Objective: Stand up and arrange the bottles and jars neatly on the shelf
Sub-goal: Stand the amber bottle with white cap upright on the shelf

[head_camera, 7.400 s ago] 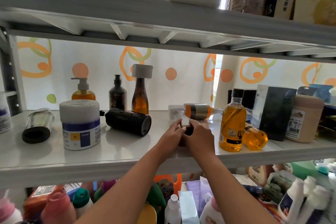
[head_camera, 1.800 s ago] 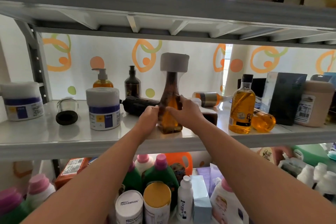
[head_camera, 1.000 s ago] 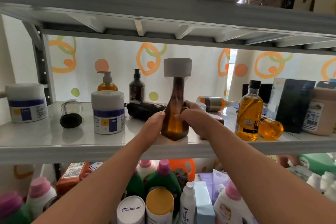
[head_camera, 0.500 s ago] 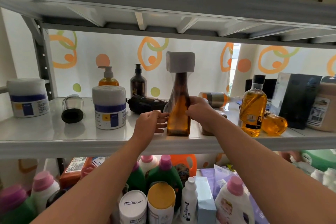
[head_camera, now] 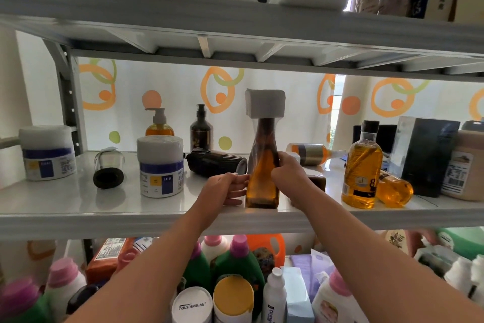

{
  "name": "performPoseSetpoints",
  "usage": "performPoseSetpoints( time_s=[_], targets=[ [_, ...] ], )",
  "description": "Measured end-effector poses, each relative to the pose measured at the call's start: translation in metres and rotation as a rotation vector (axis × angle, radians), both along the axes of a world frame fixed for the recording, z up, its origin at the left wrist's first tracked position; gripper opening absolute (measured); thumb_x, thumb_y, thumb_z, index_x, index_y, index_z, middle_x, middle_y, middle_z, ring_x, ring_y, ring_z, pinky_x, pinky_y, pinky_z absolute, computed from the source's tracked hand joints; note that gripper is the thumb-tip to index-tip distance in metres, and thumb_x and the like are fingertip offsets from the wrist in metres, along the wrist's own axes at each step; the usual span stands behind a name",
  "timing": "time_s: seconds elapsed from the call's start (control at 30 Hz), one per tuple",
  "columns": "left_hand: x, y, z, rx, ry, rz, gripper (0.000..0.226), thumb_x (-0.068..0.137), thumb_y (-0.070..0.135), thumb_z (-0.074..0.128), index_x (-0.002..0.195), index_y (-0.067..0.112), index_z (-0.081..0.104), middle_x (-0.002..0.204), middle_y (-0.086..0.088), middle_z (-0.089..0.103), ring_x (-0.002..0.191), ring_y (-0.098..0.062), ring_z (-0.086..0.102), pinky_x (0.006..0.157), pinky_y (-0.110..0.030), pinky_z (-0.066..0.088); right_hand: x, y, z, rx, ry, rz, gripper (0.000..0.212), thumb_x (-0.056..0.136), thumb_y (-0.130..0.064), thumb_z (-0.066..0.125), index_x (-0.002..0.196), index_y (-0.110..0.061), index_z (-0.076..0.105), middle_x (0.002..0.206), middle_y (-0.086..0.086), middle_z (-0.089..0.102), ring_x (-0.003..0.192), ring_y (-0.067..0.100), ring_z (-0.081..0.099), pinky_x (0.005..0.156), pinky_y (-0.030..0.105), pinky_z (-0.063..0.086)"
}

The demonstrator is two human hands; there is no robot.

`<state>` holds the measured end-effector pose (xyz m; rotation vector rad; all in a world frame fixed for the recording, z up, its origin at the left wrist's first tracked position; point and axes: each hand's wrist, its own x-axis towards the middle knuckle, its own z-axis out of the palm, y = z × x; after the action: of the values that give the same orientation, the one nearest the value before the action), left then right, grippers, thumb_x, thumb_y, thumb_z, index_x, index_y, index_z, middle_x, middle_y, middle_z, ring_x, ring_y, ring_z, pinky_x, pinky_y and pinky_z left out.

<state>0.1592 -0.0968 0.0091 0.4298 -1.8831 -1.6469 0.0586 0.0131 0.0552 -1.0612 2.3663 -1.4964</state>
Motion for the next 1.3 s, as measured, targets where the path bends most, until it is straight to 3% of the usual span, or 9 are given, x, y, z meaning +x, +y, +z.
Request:
performPoseSetpoints(
  time_s=[0.4,0.63,0.8,0.9,1.13,1.3],
  targets=[
    [0.001,0.0,0.0,0.037,-0.032,-0.053,0.035,0.099,0.025,0.035,0.109,0.012,0.066,0.09,0.005,0.071,0.088,-0.012,0.067,0.076,-0.027,0.056,0.004,0.002,-0.003,-0.022,-0.002,-0.045,0.045,0.092,-0.001,0.047,0.134,-0.014,0.039,0.122,0.008,0.054,0.113,0.03,0.053,0.098,0.045,0.046],
    [0.002,0.0,-0.001,-0.012,-0.059,-0.072,0.038,0.1,0.026,0.033,0.121,0.01,0.061,0.105,-0.001,0.067,0.095,-0.015,0.065,0.082,-0.027,0.054,0.009,0.005,-0.005,-0.044,0.001,-0.049,0.047,0.091,-0.002,0.049,0.135,-0.015,0.038,0.125,0.008,0.054,0.116,0.03,0.052,0.098,0.044,0.046],
    [0.002,0.003,0.0,-0.031,-0.03,-0.029,0.035,0.1,0.025,0.031,0.106,0.017,0.065,0.103,-0.001,0.067,0.089,-0.011,0.065,0.077,-0.025,0.054,0.016,0.005,-0.004,-0.089,0.044,-0.095,0.053,0.089,-0.002,0.052,0.138,-0.015,0.035,0.129,0.008,0.052,0.117,0.03,0.051,0.095,0.039,0.046],
    [0.004,0.006,-0.001,-0.057,0.021,0.006,0.033,0.099,0.02,0.033,0.095,0.02,0.066,0.102,-0.001,0.069,0.089,-0.013,0.067,0.082,-0.032,0.053,0.024,0.004,-0.005,-0.133,0.106,-0.138,0.061,0.086,0.0,0.054,0.14,-0.015,0.031,0.132,0.009,0.05,0.12,0.03,0.049,0.096,0.038,0.045],
    [0.007,0.002,-0.006,-0.107,0.05,0.022,0.033,0.1,0.021,0.033,0.095,0.021,0.066,0.091,0.005,0.072,0.088,-0.012,0.069,0.074,-0.023,0.056,0.031,-0.007,-0.018,-0.218,0.181,-0.225,0.06,0.089,-0.01,0.056,0.142,-0.015,0.029,0.138,0.006,0.044,0.126,0.027,0.045,0.102,0.036,0.04],
    [0.001,0.002,-0.008,-0.118,0.066,0.057,0.033,0.1,0.022,0.034,0.089,0.025,0.065,0.093,0.004,0.07,0.09,-0.015,0.068,0.077,-0.027,0.055,0.029,-0.007,-0.018,-0.231,0.192,-0.228,0.059,0.09,-0.009,0.055,0.143,-0.016,0.029,0.139,0.006,0.042,0.128,0.026,0.043,0.103,0.035,0.04]
  ],
)
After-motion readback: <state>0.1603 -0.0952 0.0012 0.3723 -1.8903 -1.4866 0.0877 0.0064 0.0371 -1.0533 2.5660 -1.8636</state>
